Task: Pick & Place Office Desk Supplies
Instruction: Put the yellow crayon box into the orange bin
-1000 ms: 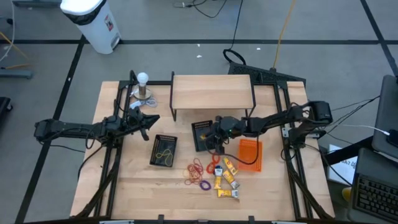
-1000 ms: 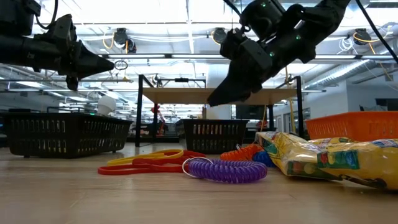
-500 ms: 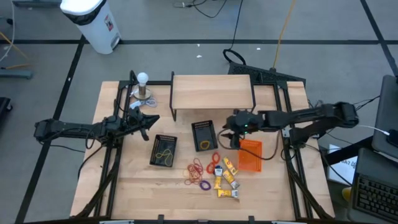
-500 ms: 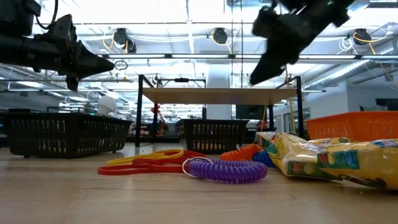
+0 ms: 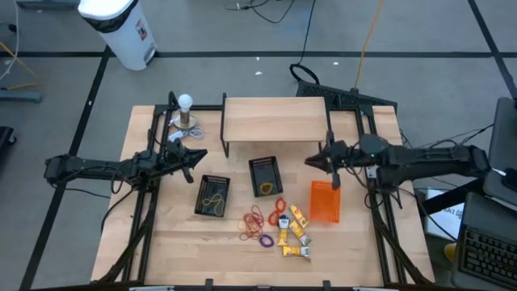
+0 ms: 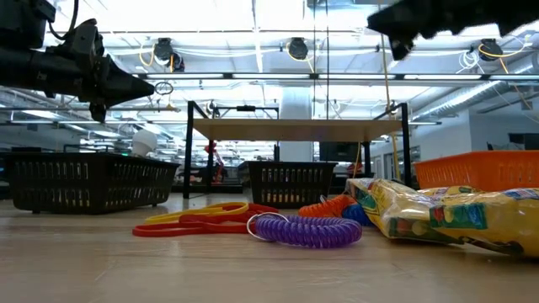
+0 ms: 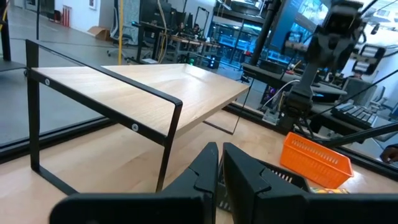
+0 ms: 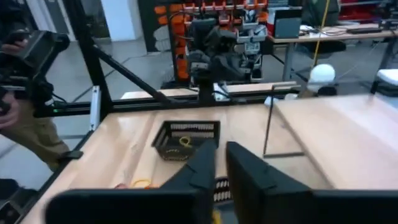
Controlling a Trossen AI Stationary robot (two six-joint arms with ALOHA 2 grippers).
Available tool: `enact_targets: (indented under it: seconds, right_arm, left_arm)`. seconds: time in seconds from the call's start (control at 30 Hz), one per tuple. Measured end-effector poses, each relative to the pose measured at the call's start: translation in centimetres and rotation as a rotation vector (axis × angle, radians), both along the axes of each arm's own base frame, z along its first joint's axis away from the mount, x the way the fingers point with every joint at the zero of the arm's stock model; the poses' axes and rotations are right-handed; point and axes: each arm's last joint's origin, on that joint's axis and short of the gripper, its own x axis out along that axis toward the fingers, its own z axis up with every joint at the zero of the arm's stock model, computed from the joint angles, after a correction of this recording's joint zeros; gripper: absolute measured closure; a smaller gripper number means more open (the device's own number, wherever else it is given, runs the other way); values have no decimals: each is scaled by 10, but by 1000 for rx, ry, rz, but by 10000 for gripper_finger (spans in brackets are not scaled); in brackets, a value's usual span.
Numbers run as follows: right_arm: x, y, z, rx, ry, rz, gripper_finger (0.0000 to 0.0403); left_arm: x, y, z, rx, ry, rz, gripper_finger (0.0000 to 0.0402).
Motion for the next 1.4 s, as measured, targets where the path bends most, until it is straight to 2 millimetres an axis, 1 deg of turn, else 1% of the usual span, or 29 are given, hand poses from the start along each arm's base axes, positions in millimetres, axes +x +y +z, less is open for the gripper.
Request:
enact_targets:
  seconds: [0.03,0.13,0.27,0.33,0.47,0.57,0.73,0.8,0.87,1.03,1.17,1.23,1.3,1.4]
  right_arm:
    - [-3,0,-6,10,2,0,397]
    - [-8,0,-23,41,-13,-7,392]
    - [-16,2,-41,28,-137,65,399]
    - [-21,2,-51,43,-192,71,401]
    - [-25,0,-70,84,-154,51,401]
    - [-25,0,-76,113,-123,47,402]
    - [-25,2,-75,108,-112,62,402]
    - [-22,7,-67,120,-92,94,402]
    - [-15,15,-54,117,-40,119,402]
    - [1,41,-30,16,259,83,402]
    - [15,67,-13,3,433,139,403]
    - [24,81,-10,15,501,157,403]
    - [34,94,-11,43,559,134,402]
    - [45,108,-25,91,674,109,391]
  left_arm:
    - [0,0,0,0,0,0,378]
    - [0,0,0,-6,-3,0,378]
    - [0,0,0,-7,-5,0,378]
    - [0,0,0,-10,-6,0,378]
    - [0,0,0,-28,-14,0,378]
    - [0,0,0,-29,-14,0,378]
    - [0,0,0,-22,-11,0,378]
    - [0,0,0,-20,-10,0,378]
    - [0,0,0,-20,-10,0,378]
    - [0,0,-1,-20,-1,0,378]
    - [0,0,-2,-20,11,0,378]
    - [0,0,-2,-19,14,0,378]
    - [0,0,-2,-20,15,0,378]
    - [0,0,-2,-22,14,0,378]
